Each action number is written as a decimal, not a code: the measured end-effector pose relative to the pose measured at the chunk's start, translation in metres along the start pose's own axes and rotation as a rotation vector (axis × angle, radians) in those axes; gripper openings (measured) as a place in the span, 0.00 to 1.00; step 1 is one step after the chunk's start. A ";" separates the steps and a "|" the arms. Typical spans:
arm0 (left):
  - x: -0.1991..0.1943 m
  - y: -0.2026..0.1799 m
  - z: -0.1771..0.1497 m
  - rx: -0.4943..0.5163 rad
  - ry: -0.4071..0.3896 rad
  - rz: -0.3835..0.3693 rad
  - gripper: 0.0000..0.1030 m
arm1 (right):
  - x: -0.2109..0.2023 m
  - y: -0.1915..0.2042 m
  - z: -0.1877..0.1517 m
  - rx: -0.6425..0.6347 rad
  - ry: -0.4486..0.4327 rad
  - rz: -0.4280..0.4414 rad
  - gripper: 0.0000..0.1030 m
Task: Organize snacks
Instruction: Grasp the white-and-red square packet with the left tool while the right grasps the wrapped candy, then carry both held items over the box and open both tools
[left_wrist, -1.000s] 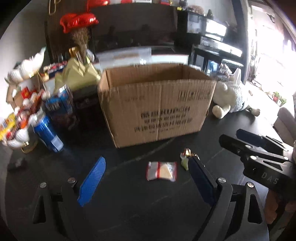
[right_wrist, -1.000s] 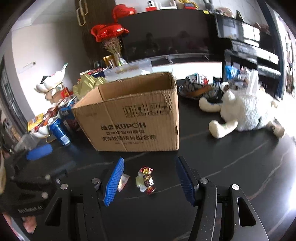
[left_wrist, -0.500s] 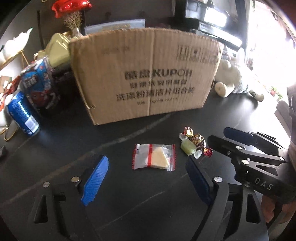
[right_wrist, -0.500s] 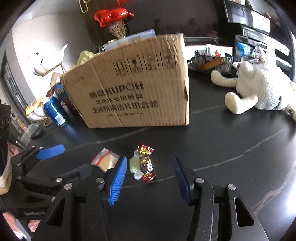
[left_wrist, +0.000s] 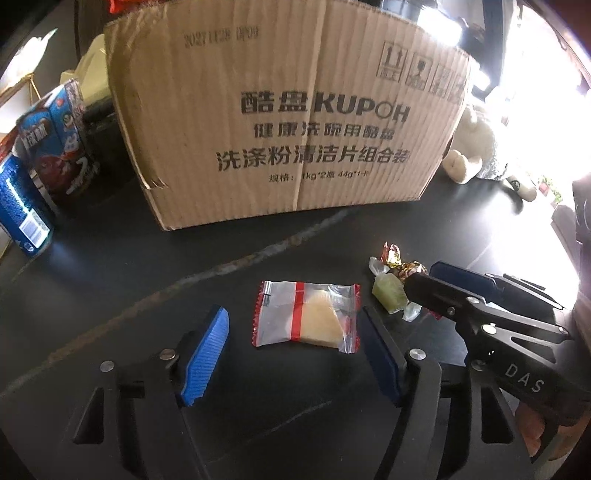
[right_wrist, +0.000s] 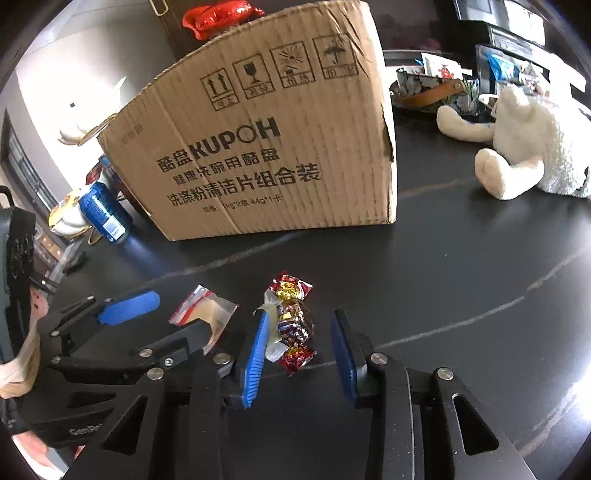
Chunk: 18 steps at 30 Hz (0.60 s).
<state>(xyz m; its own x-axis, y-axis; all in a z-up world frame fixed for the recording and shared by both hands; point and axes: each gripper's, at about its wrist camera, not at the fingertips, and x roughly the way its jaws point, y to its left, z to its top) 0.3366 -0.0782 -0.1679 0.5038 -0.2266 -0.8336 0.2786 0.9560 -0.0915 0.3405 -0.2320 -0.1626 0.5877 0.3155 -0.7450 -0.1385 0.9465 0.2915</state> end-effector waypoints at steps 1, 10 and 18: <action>0.002 0.000 0.000 -0.001 0.002 -0.001 0.68 | 0.001 0.000 0.000 0.001 0.001 -0.001 0.33; 0.011 -0.007 0.004 0.026 -0.002 0.035 0.63 | 0.004 -0.004 0.000 0.021 -0.005 0.005 0.24; 0.007 -0.010 0.003 0.018 -0.031 0.052 0.12 | 0.004 -0.005 -0.001 0.037 -0.015 0.006 0.20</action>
<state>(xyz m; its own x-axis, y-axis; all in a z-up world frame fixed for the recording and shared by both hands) 0.3399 -0.0895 -0.1712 0.5433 -0.1824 -0.8195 0.2660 0.9632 -0.0380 0.3426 -0.2352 -0.1673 0.5993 0.3195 -0.7340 -0.1126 0.9415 0.3178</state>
